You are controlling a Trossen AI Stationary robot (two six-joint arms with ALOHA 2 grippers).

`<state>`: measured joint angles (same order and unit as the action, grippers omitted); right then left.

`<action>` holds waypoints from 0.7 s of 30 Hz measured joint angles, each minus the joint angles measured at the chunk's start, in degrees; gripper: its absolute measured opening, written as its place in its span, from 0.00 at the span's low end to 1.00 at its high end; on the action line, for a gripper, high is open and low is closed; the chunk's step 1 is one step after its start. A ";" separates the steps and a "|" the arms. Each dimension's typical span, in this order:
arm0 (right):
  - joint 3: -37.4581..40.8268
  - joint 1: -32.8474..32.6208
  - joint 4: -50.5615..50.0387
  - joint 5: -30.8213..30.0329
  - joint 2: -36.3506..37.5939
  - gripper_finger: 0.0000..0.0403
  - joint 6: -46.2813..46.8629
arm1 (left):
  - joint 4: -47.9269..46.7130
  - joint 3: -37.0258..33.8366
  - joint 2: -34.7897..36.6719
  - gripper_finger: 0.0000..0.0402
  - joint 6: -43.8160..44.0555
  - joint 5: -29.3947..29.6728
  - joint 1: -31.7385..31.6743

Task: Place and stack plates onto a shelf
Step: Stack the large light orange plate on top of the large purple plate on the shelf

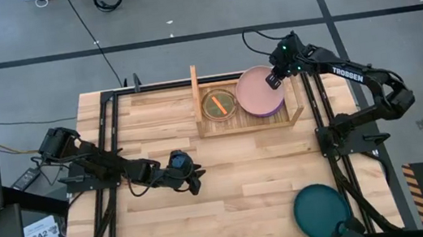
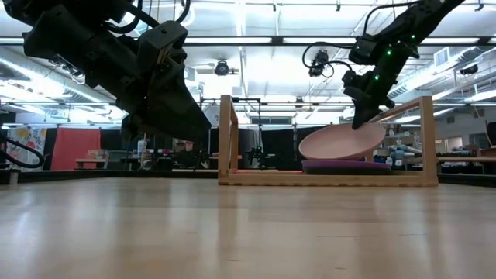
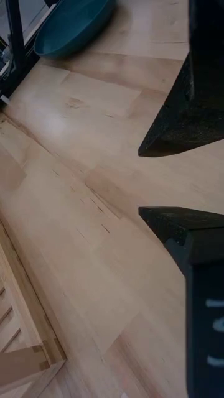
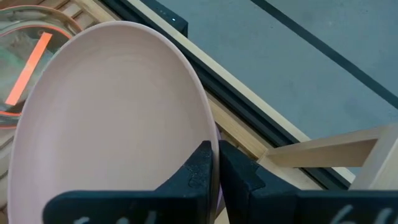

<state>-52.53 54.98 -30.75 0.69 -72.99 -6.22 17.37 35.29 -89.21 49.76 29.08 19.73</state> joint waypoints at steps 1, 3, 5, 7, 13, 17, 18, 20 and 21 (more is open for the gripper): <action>0.00 0.00 0.00 0.00 0.00 0.08 0.00 | 0.00 0.00 0.00 0.36 0.00 0.00 0.00; 0.00 0.00 -0.01 0.00 0.00 0.09 0.02 | 0.00 0.00 0.00 0.36 0.00 0.00 -0.01; 0.00 -0.02 -0.01 0.01 0.02 0.10 0.02 | 0.00 0.00 0.00 0.36 0.00 0.00 0.00; 0.00 -0.02 -0.01 0.02 0.02 0.12 0.02 | 0.00 0.00 0.00 0.36 0.00 0.00 0.00; -0.02 -0.02 0.01 0.41 0.02 0.20 0.02 | -0.02 0.00 0.00 0.36 0.00 0.00 0.00; -0.04 -0.02 -0.01 0.44 0.02 0.26 0.15 | -0.02 0.00 0.00 0.36 0.00 0.00 0.00; -0.04 -0.02 -0.01 0.44 0.02 0.27 0.22 | 0.00 0.00 0.00 0.36 0.00 -0.02 0.00; -0.04 -0.02 -0.01 0.65 0.02 0.30 0.19 | 0.00 0.00 0.00 0.36 0.00 0.00 -0.01; -0.03 -0.02 -0.01 0.87 0.02 0.31 0.16 | 0.00 0.00 0.00 0.36 0.00 0.00 -0.01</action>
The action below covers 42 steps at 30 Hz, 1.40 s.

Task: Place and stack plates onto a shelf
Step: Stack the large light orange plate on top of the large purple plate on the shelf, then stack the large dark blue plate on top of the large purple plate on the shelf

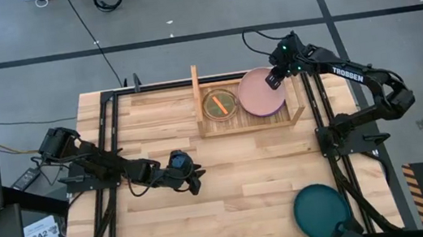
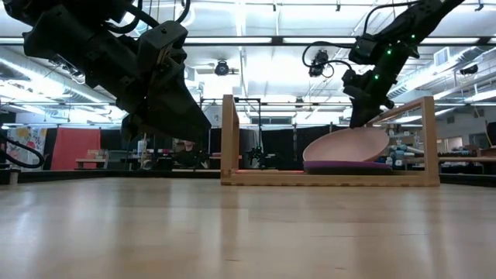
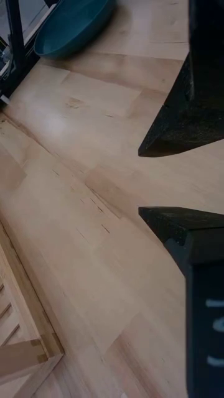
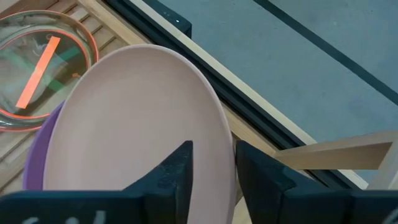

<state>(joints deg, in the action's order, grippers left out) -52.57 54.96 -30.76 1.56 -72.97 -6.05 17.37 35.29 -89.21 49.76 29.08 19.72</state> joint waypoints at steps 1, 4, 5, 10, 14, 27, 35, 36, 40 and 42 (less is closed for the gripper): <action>0.00 0.00 0.00 0.24 0.00 0.32 0.01 | -0.01 0.00 0.00 0.36 0.00 -0.01 0.01; -0.01 0.00 0.00 0.95 0.00 0.35 0.05 | -0.02 0.00 0.00 0.36 0.00 0.00 0.01; -0.01 0.00 0.00 1.02 0.00 0.36 0.05 | -0.02 0.00 0.00 0.36 0.00 0.00 0.01; -0.01 0.00 0.07 2.12 0.02 0.39 1.64 | 0.00 0.00 0.00 0.36 0.00 0.00 0.00; -0.01 -0.12 0.12 2.68 0.02 0.40 3.03 | 0.00 0.00 0.00 0.36 0.00 0.00 -0.01; 0.06 -0.87 2.90 0.39 0.02 0.40 -1.24 | 0.00 0.00 0.00 0.36 0.00 -0.02 -0.01; 0.06 -1.01 5.50 -0.09 0.02 0.40 -1.45 | 0.00 0.00 0.00 0.36 0.00 -0.02 0.01; 0.06 -1.20 5.51 -0.04 0.02 0.40 -1.45 | 0.00 0.00 0.00 0.36 0.00 -0.02 0.00; 0.06 -2.45 5.51 0.03 0.02 0.40 -1.50 | -0.01 0.00 0.00 0.36 0.00 -0.02 0.01; 0.06 -3.60 5.63 0.74 0.02 0.40 -1.52 | 0.00 0.00 0.00 0.36 0.00 0.00 0.01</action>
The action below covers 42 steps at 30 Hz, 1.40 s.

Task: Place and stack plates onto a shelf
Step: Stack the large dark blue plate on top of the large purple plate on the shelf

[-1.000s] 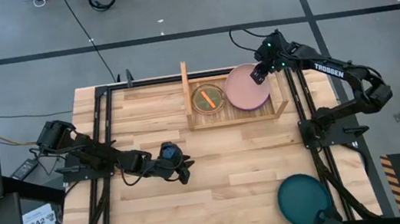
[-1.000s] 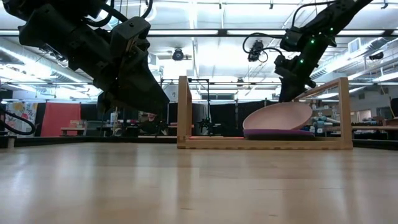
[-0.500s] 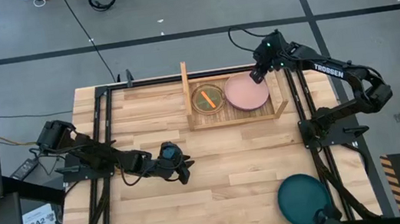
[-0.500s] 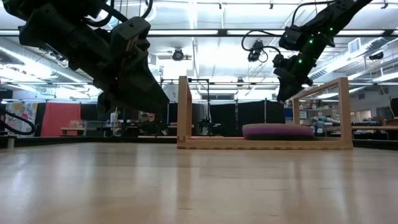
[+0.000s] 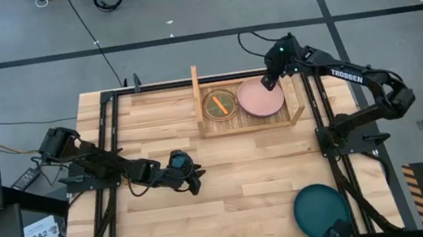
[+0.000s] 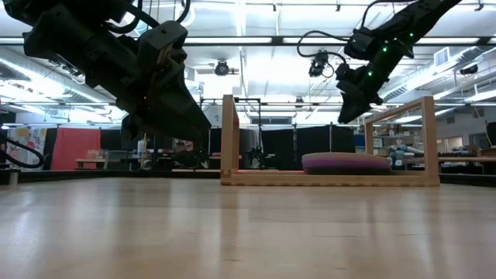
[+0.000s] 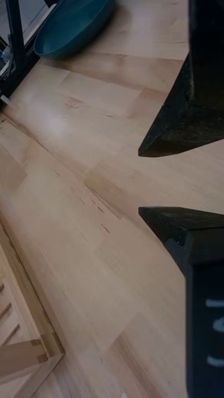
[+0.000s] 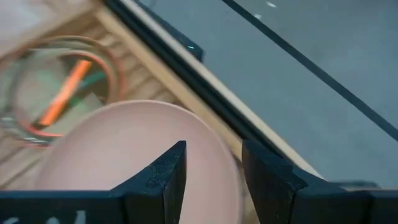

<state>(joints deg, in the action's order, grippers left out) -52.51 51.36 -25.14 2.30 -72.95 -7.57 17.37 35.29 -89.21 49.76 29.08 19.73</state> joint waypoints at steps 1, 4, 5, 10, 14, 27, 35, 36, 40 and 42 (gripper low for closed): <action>0.00 -0.65 0.19 0.66 0.00 0.40 -0.01 | 0.00 0.00 0.00 0.36 0.00 0.00 0.00; 0.00 -2.99 1.01 2.73 0.00 0.40 0.00 | 0.00 0.00 0.00 0.36 -0.02 -0.02 0.00; 0.00 -3.90 1.44 3.42 0.00 0.40 0.09 | 0.08 0.00 0.00 0.36 -0.02 0.00 0.00; 0.00 -9.61 4.70 6.32 0.00 0.40 2.34 | 5.62 0.00 -0.02 0.36 -6.09 0.20 0.00; 0.00 -15.47 7.57 8.72 0.00 0.40 4.81 | 15.06 0.02 -0.02 0.36 -16.61 0.25 0.00; 0.00 -42.04 5.72 15.42 0.00 0.40 15.53 | 19.00 0.02 6.98 0.36 -35.83 0.26 0.38; 0.00 -58.41 -7.20 15.37 0.00 0.40 18.23 | 12.04 0.02 14.28 0.36 -39.03 0.24 0.74; 0.00 -60.07 -9.57 15.08 0.00 0.40 19.56 | 10.55 0.01 15.26 0.36 -39.01 0.24 0.74; 0.00 -66.18 -19.54 11.97 0.00 0.40 27.07 | 5.66 0.02 18.54 0.36 -38.40 0.24 0.76; 0.23 -69.24 -22.40 9.63 0.00 0.40 30.75 | 4.67 0.02 19.48 0.36 -38.15 0.24 0.76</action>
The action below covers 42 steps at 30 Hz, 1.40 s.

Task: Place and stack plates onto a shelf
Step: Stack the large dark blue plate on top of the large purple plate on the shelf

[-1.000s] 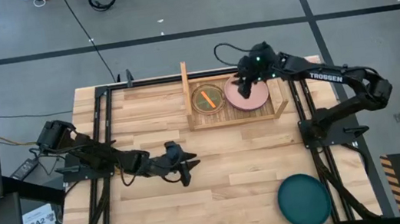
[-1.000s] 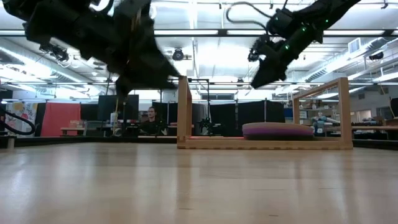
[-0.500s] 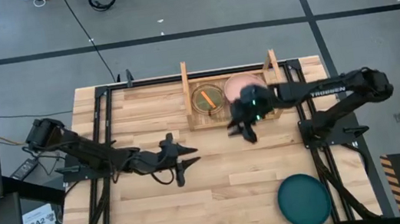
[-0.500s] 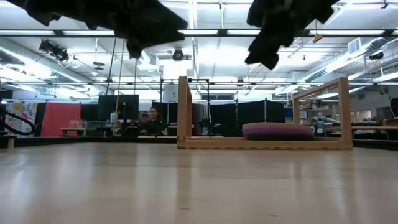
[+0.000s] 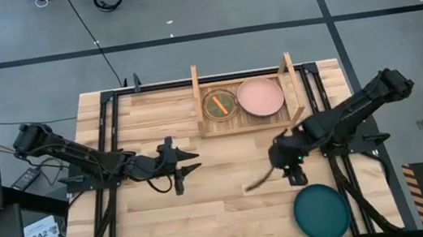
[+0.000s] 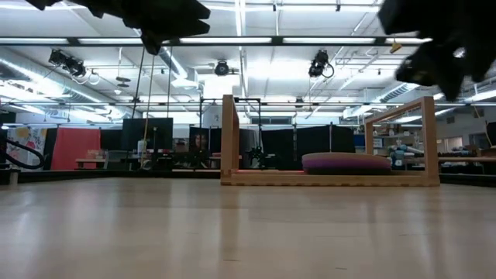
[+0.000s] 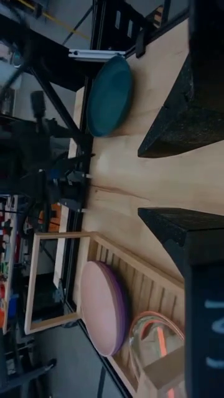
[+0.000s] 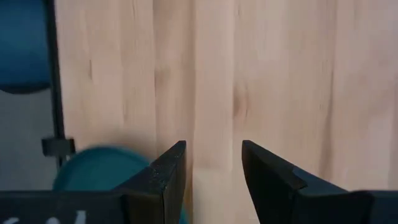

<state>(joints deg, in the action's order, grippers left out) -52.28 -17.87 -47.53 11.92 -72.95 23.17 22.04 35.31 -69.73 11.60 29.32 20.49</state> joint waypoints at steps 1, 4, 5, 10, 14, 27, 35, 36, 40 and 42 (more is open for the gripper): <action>0.42 -1.57 -0.56 -0.72 0.00 0.40 1.70 | -0.32 0.00 0.34 0.36 0.22 0.00 0.00; 2.08 -6.02 -1.10 -1.46 0.00 0.40 5.22 | -0.58 0.00 0.56 0.36 1.40 -0.02 0.00; 2.66 -7.40 -0.99 -1.49 0.00 0.40 6.01 | -0.65 0.00 0.56 0.36 1.53 -0.02 0.00; 5.22 -13.39 -0.91 -1.87 0.00 0.40 10.21 | -1.03 0.00 0.52 0.36 1.67 -0.02 0.00; 6.43 -16.64 -0.99 -3.26 0.00 0.40 12.10 | -1.00 0.00 0.52 0.36 1.70 -0.02 0.00; 14.09 -21.42 2.86 -2.24 0.00 0.40 20.79 | -0.98 0.00 0.52 0.36 1.74 -0.02 0.00; 19.36 -21.96 9.03 0.10 0.00 0.40 21.99 | -0.96 0.00 0.52 0.36 1.74 -0.02 0.00; 19.93 -21.96 9.40 0.14 0.00 0.40 22.58 | -0.96 0.00 0.52 0.36 1.74 -0.02 -0.02; 21.69 -21.96 10.02 0.15 0.00 0.40 25.40 | -0.96 0.00 0.50 0.36 1.76 -0.02 -0.01; 22.24 -21.94 10.35 0.17 0.00 0.40 26.33 | -0.96 0.00 0.50 0.36 1.76 -0.02 -0.02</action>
<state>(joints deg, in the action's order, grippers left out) -30.05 -39.81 -37.18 12.10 -72.95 49.50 21.08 35.31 -69.23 13.37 29.30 20.47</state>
